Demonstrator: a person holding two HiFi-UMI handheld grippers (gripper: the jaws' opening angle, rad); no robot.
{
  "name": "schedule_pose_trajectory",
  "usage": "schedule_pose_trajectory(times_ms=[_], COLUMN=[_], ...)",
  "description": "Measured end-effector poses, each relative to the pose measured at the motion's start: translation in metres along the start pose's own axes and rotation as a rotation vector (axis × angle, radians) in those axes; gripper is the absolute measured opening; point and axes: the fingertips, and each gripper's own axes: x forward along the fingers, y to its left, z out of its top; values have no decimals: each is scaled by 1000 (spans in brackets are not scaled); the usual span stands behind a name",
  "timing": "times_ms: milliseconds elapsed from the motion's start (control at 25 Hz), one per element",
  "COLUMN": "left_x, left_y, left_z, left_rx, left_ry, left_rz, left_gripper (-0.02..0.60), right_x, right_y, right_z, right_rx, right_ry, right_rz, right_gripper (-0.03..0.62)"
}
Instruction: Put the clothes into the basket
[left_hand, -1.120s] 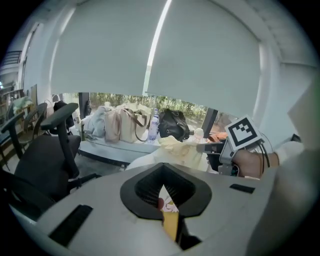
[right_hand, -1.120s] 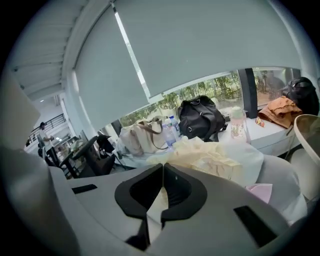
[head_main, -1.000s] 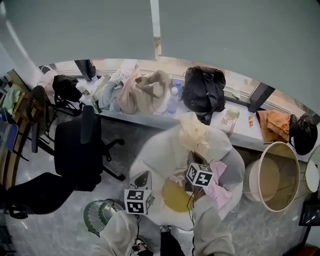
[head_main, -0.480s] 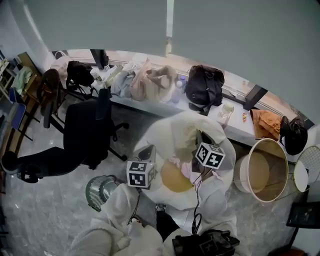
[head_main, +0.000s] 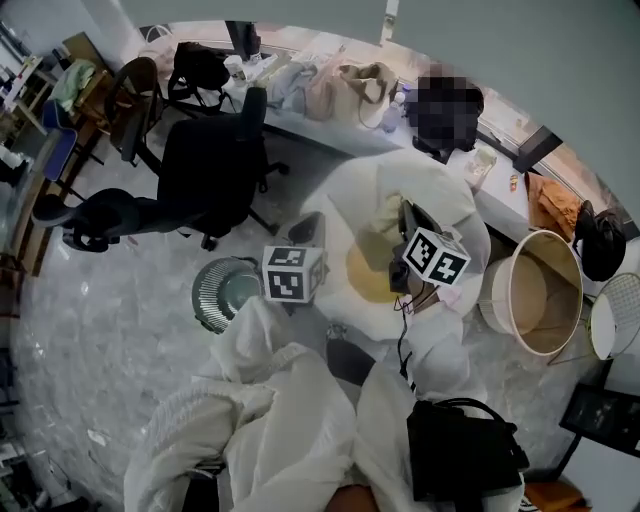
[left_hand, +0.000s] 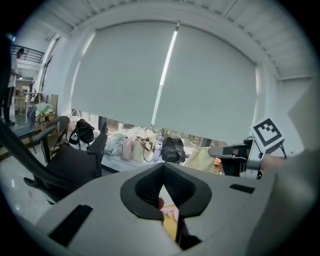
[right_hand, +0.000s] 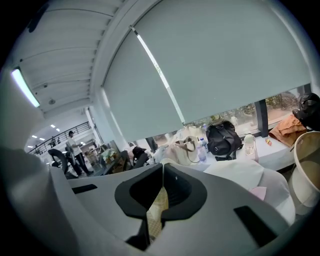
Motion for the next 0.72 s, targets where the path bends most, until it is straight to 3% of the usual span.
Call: schedule_pose_trajectory(times_ms=[280,720], left_x=[-83,-238], left_y=[41,176], left_z=[-15,-66], left_rx=[-30,-156], left_ry=[-41,-100], left_rz=[82,319], left_gripper=[3,3], right_x=[-17,-18], right_y=[82,281], right_z=[-21,-99], right_rx=[-50,-201], right_ry=[17,113], right_rz=[95,304], right_gripper=[25,25])
